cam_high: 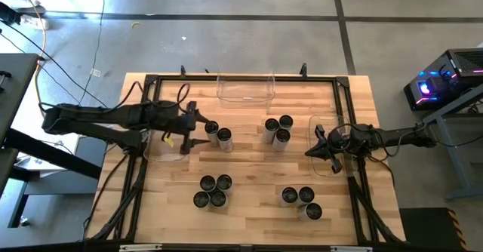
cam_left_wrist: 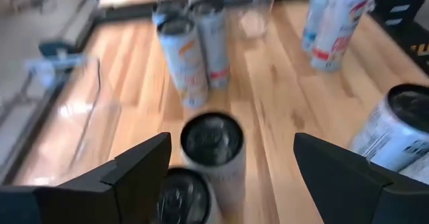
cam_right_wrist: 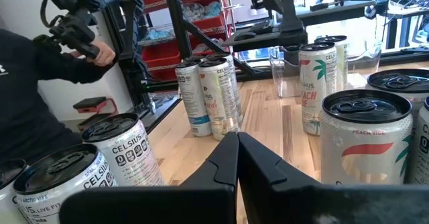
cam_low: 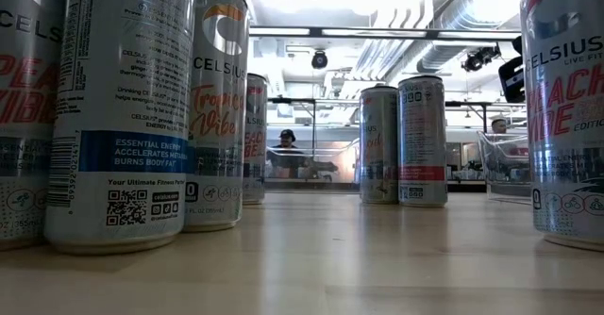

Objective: Sort soda cans
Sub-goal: Put the white-yellow soda can into the left transparent bin

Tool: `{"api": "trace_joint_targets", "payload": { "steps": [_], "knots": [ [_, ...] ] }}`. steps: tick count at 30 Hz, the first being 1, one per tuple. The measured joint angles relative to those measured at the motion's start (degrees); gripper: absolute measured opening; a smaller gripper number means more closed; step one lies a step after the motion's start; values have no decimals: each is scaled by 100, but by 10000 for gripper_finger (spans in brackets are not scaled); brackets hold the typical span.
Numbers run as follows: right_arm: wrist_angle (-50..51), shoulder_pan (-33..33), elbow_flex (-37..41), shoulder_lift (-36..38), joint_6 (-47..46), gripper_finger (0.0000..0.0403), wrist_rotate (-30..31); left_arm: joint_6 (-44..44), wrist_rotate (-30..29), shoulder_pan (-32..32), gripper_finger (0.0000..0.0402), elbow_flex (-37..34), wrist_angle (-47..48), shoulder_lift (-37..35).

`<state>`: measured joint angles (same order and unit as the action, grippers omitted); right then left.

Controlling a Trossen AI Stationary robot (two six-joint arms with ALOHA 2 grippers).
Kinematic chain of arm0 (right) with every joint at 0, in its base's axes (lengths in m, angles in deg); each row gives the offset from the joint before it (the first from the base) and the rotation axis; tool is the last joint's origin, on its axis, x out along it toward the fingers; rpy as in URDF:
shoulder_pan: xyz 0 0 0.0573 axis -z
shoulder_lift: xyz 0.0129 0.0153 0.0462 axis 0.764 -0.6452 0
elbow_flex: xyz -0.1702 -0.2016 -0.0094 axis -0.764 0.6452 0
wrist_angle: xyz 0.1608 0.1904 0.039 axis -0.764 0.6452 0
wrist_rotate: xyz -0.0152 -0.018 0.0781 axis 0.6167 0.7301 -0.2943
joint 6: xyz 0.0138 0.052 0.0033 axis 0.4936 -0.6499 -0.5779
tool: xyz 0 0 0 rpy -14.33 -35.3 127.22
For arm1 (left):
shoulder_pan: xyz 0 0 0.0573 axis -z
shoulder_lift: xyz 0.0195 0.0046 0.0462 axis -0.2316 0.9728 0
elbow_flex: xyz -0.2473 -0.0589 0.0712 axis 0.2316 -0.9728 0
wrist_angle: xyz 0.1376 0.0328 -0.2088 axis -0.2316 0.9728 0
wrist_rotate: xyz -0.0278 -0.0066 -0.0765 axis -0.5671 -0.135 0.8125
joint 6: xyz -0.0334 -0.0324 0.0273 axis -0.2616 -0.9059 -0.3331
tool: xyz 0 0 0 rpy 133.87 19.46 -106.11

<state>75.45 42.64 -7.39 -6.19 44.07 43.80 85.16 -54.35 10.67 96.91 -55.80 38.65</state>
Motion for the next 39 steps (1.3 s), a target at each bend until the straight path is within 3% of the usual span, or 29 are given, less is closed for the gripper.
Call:
{"api": "trace_joint_targets", "payload": {
  "steps": [10,18,28,34,39],
  "knots": [
    [0,2,-1,0,0,0,1,-72,-2,-179,310,4,173,670],
    [0,0,-2,0,0,0,0,30,-336,-375,310,14,141,1079],
    [0,1,-1,0,2,0,0,-51,-300,-332,310,4,80,860],
    [0,2,-2,0,0,0,0,-172,-987,-343,310,4,94,776],
    [0,2,-2,0,0,0,1,-390,-939,-343,310,4,77,877]
  ]
}}
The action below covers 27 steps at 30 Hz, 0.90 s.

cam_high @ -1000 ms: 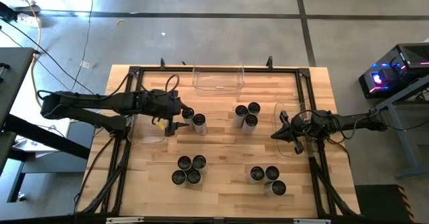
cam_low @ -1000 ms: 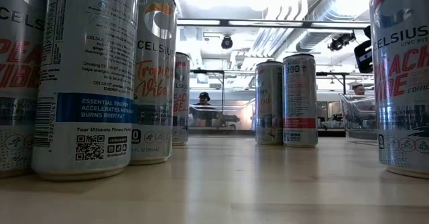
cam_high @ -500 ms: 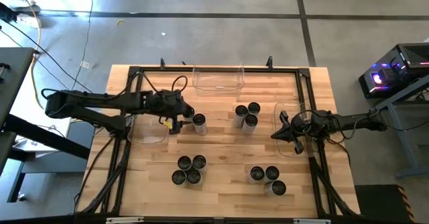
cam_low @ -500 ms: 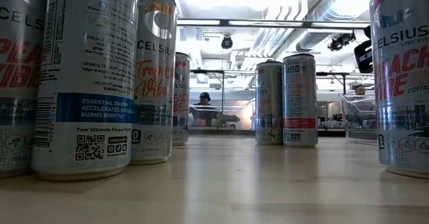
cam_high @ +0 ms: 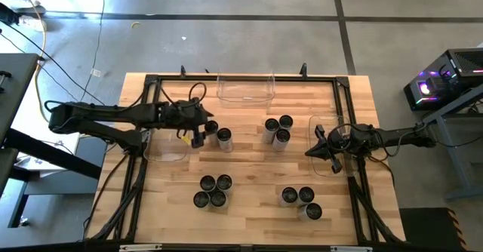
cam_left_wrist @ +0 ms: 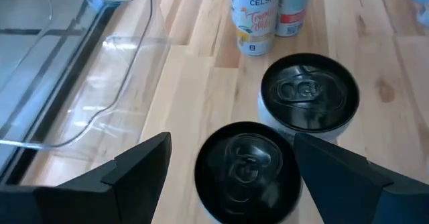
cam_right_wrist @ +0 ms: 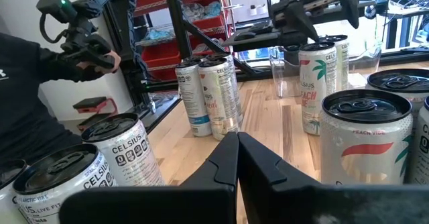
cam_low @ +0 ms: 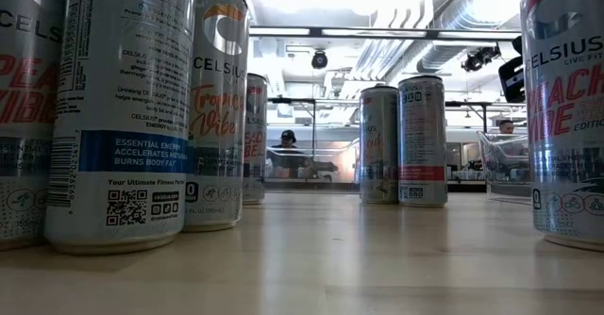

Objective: Sort soda cans
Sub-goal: Put the white-yellow soda can into the left transparent bin

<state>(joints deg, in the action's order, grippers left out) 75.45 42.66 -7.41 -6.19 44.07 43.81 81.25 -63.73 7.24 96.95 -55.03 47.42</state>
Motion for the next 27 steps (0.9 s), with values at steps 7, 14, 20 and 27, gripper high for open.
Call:
{"api": "trace_joint_targets", "payload": {
  "steps": [7,14,20,27],
  "knots": [
    [0,0,0,-4,0,0,0,-207,99,2,310,-2,37,59],
    [1,0,0,-2,0,0,-1,-310,95,2,310,-2,53,89],
    [0,-2,2,-2,1,0,-1,-507,56,-49,310,0,170,311],
    [0,0,2,-2,2,0,-1,-455,53,-55,310,0,156,765]
  ]
}}
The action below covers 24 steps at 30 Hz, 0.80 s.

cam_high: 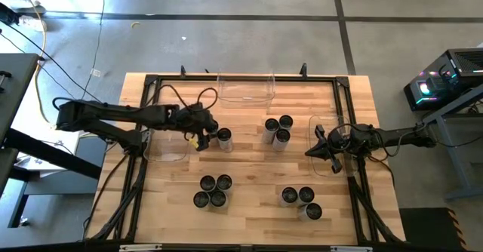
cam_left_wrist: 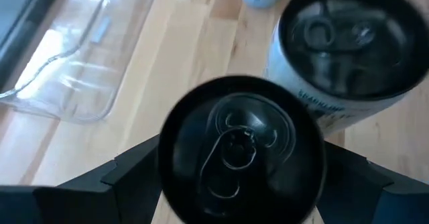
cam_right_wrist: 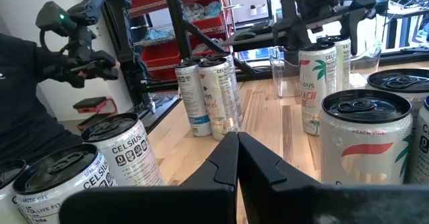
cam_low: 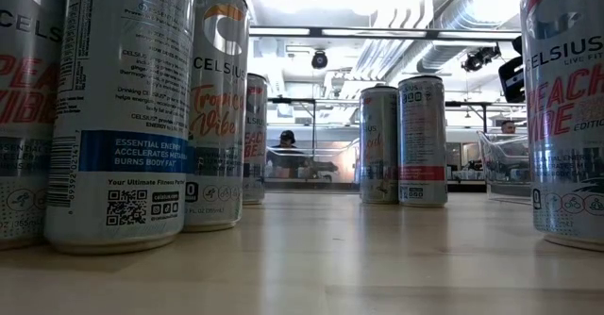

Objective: Sort soda cans
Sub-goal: Put the white-yellow soda can into the left transparent bin

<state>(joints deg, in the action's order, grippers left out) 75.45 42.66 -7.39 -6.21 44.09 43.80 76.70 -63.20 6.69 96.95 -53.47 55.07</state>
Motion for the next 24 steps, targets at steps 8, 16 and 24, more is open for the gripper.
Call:
{"api": "trace_joint_targets", "payload": {
  "steps": [8,16,24],
  "knots": [
    [2,-2,-2,0,-2,0,2,1,-6,36,288,0,-7,205],
    [1,-1,-2,2,-2,0,0,13,-53,39,241,-11,112,-61],
    [1,-2,-2,2,-2,0,0,192,-690,77,241,660,1337,-1056]
  ]
}}
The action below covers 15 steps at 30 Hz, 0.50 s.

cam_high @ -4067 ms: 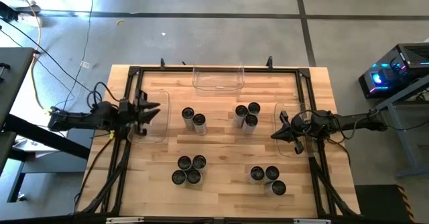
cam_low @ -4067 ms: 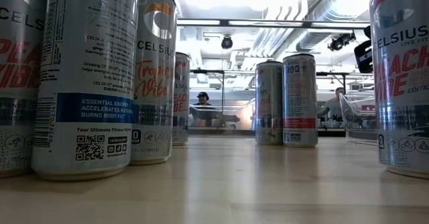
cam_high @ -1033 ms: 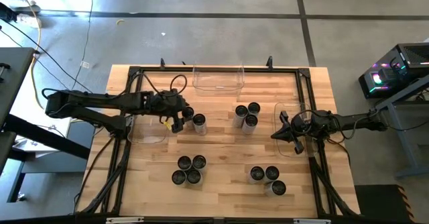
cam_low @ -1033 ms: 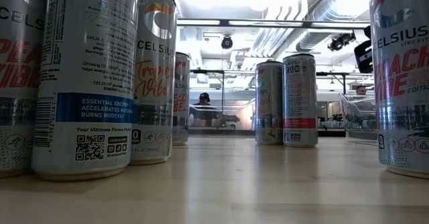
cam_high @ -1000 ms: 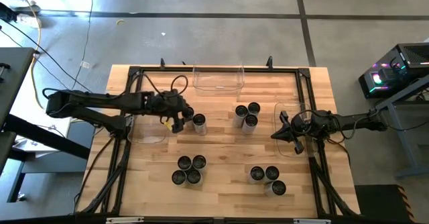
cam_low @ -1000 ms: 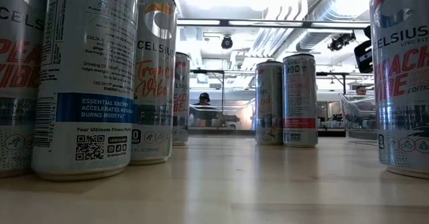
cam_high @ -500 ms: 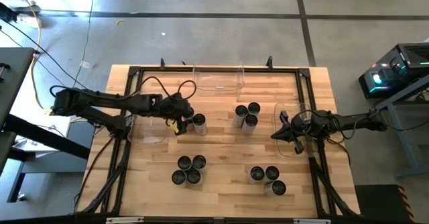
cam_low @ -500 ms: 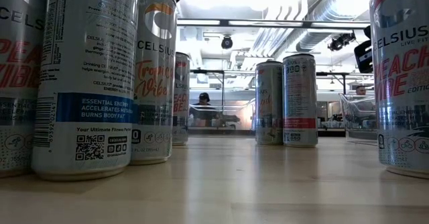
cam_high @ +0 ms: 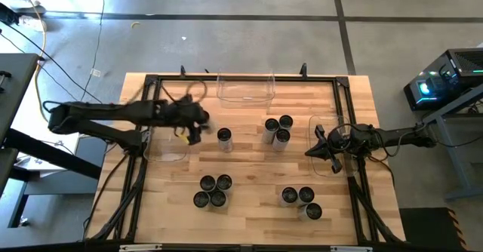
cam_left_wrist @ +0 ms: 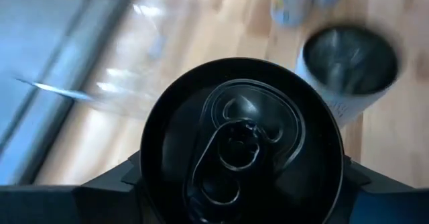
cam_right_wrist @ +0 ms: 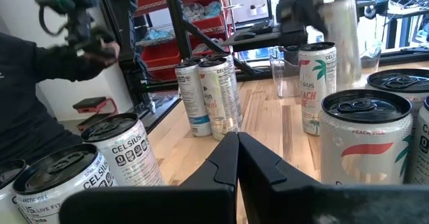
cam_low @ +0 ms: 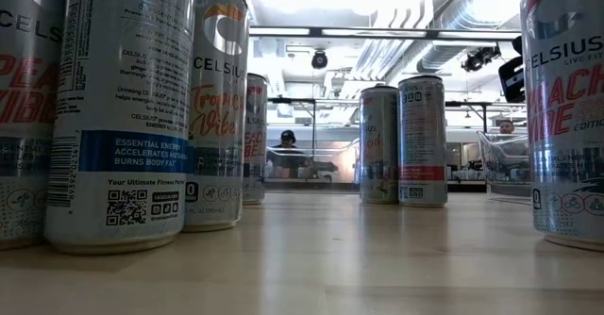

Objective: Sort soda cans
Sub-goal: Put the white-yellow soda can into the left transparent bin

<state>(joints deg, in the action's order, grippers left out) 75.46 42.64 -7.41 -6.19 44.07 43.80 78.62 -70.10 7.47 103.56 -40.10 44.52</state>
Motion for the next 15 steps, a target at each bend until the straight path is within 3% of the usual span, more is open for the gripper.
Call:
{"api": "trace_joint_targets", "payload": {
  "steps": [9,15],
  "knots": [
    [-1,1,1,0,0,0,1,248,-63,798,241,1623,1549,-954],
    [1,2,0,0,0,0,0,-512,-60,1704,241,2322,3045,-1053]
  ]
}}
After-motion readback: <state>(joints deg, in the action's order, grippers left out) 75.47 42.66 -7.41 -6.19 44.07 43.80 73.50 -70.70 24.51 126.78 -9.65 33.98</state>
